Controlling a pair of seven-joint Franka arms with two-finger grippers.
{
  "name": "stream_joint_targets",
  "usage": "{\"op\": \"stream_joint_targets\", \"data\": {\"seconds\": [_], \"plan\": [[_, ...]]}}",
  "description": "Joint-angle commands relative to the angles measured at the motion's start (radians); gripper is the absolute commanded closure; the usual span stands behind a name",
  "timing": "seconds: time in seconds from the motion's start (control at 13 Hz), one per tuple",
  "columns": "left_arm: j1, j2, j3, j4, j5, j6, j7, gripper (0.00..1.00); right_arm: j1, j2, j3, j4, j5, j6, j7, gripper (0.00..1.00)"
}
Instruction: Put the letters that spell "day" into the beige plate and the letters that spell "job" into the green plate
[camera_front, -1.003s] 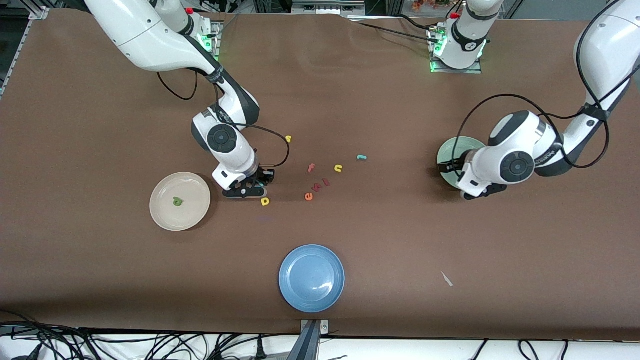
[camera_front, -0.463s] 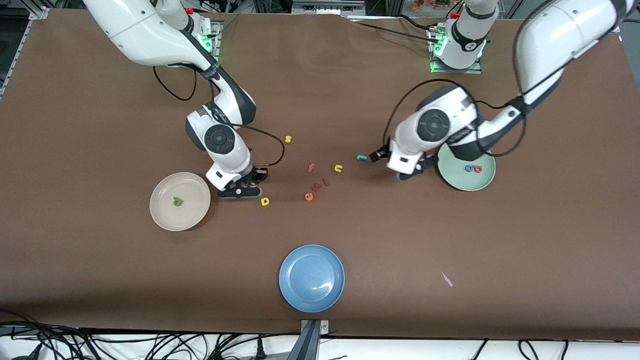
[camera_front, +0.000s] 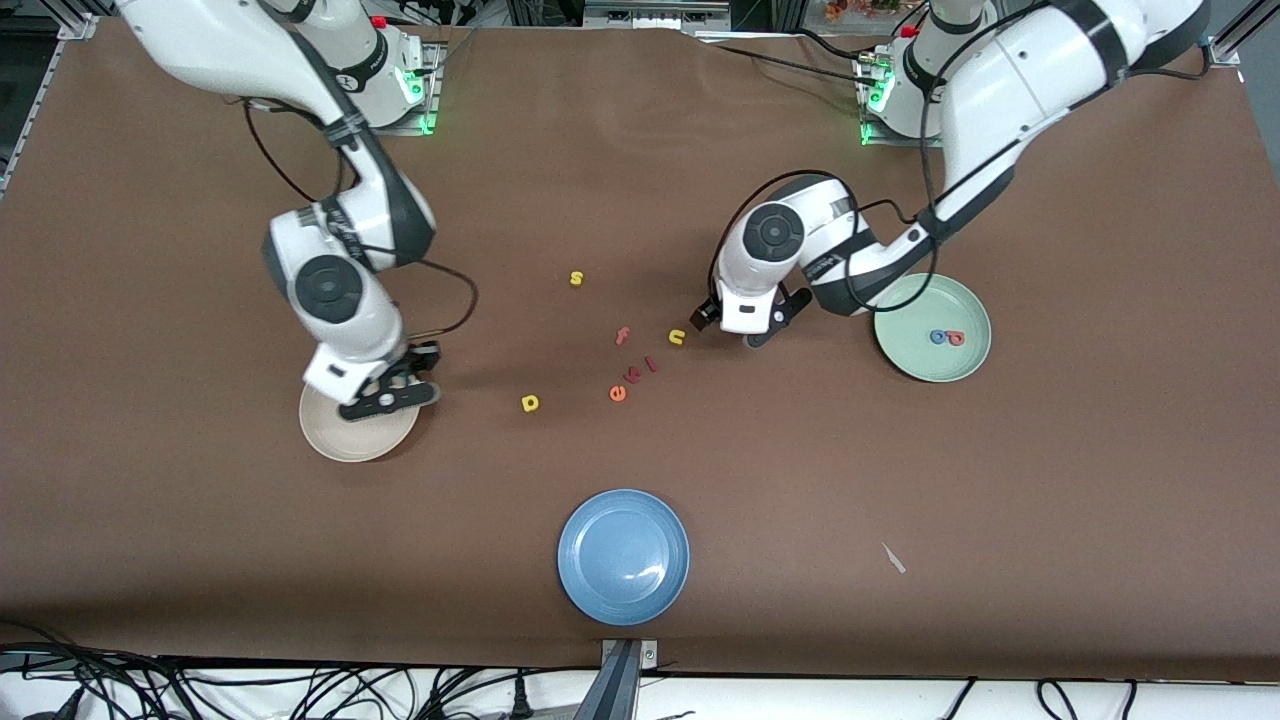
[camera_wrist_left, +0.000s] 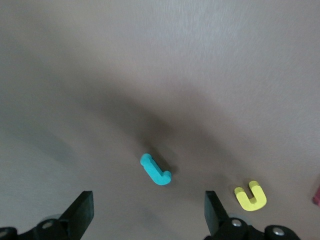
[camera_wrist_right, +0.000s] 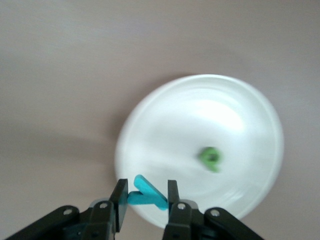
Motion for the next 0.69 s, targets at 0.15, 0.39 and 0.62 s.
{"op": "stream_joint_targets", "data": {"seconds": [0.15,0.39,0.62], "plan": [[-0.079,-0.007,0.097,0.007,0.028,0.048,-0.038,0.36,-0.009,-0.010,-0.032,-0.012,0.049,-0.006,-0.090,0.41],[-0.080,-0.004,0.115,0.010,0.043,0.061,-0.036,0.48,-0.007,-0.004,-0.016,-0.011,0.182,-0.009,-0.058,0.34],[-0.080,-0.003,0.117,0.010,0.043,0.061,-0.029,0.82,-0.004,0.036,0.101,0.038,0.174,-0.003,0.156,0.32]]}}
